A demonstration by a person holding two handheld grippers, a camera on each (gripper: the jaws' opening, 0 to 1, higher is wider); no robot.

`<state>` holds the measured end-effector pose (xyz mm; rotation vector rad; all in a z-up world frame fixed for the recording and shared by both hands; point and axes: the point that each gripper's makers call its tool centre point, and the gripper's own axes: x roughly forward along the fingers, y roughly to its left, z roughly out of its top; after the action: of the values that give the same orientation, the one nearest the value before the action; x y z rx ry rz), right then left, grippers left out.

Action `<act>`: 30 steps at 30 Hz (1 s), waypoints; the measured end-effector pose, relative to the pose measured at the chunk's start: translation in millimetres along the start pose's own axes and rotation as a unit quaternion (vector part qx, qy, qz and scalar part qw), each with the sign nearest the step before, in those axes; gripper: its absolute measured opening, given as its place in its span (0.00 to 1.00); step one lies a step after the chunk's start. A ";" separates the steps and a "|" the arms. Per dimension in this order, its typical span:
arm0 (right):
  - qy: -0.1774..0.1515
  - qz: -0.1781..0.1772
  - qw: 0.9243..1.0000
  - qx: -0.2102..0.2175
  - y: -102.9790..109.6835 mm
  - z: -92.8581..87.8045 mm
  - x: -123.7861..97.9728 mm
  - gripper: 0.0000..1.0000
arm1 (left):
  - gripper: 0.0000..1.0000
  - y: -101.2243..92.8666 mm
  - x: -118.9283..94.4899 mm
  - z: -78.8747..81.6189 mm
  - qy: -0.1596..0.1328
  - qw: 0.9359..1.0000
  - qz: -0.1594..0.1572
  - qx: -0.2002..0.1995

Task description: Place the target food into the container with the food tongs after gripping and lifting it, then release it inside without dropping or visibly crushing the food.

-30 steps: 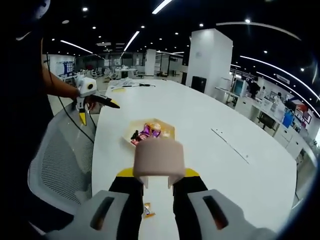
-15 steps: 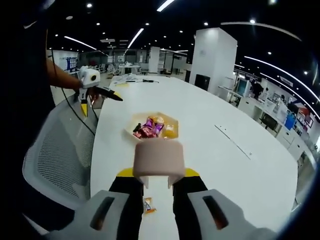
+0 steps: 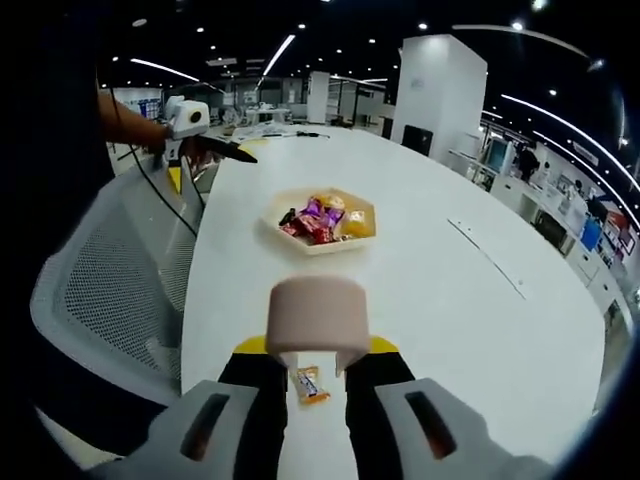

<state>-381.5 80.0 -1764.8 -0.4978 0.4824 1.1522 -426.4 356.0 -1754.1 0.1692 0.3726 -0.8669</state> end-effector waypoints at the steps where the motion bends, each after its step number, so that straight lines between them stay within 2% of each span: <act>1: 0.001 0.001 1.000 0.000 0.3 -0.6 0.8 0.20 | 1.00 0.2 0.0 -0.4 0.000 1.000 0.000 -0.001; 13: 0.027 0.018 0.999 0.016 4.0 -27.4 19.9 0.19 | 1.00 1.0 -0.4 0.4 -0.001 1.000 0.002 0.000; 21: 0.041 0.023 0.999 0.020 8.4 -37.1 26.0 0.19 | 1.00 1.1 -0.1 0.9 -0.002 1.000 0.003 -0.002; 30: 0.048 -0.005 0.997 0.063 -2.3 -38.2 25.7 0.14 | 0.99 1.5 0.2 -0.2 0.000 1.000 0.002 -0.001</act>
<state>-374.8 75.1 -1810.2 -0.4462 0.6305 1.0843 -425.2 356.9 -1754.4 0.1670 0.3727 -0.8618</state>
